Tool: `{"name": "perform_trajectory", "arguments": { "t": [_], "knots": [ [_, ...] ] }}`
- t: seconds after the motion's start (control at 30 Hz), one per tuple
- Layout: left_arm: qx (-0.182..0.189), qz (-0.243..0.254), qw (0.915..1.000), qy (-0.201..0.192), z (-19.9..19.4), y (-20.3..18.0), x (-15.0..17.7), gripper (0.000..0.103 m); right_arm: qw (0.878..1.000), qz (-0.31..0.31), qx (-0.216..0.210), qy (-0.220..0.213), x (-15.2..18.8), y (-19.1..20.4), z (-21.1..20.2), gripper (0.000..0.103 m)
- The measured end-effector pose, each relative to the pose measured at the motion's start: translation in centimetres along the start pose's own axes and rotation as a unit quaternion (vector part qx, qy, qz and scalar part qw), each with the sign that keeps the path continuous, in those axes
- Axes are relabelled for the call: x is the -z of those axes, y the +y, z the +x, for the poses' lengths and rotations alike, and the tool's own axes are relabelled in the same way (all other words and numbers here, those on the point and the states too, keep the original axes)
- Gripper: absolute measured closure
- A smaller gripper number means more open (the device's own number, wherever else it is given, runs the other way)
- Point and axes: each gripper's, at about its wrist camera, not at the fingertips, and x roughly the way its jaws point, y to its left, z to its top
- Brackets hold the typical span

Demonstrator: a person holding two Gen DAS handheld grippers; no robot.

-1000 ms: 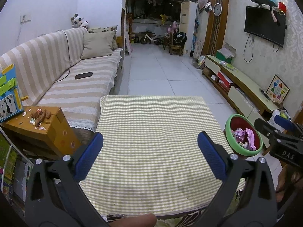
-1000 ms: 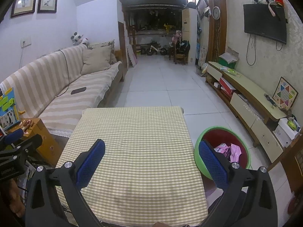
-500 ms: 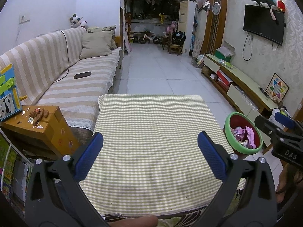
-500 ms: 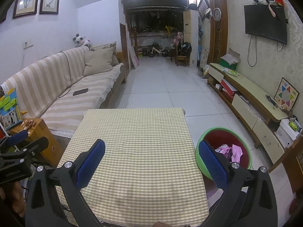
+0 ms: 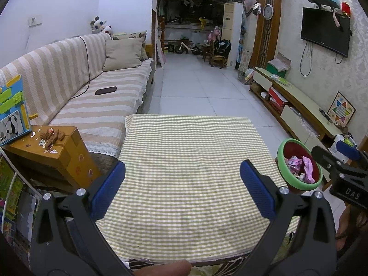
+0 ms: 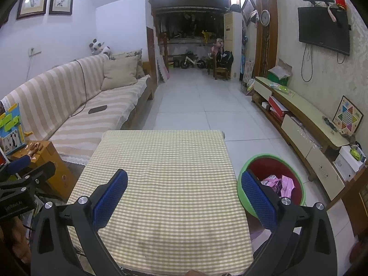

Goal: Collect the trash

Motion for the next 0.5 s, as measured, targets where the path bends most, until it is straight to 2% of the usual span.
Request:
{"name": "perform_trajectory", "arguments": {
  "t": [0.5],
  "knots": [
    [0.0, 0.0, 1.0, 0.0, 0.04, 0.17, 0.04, 0.005, 1.0, -0.001, -0.007, 0.01, -0.06, -0.11, 0.38, 0.007]
  ]
}}
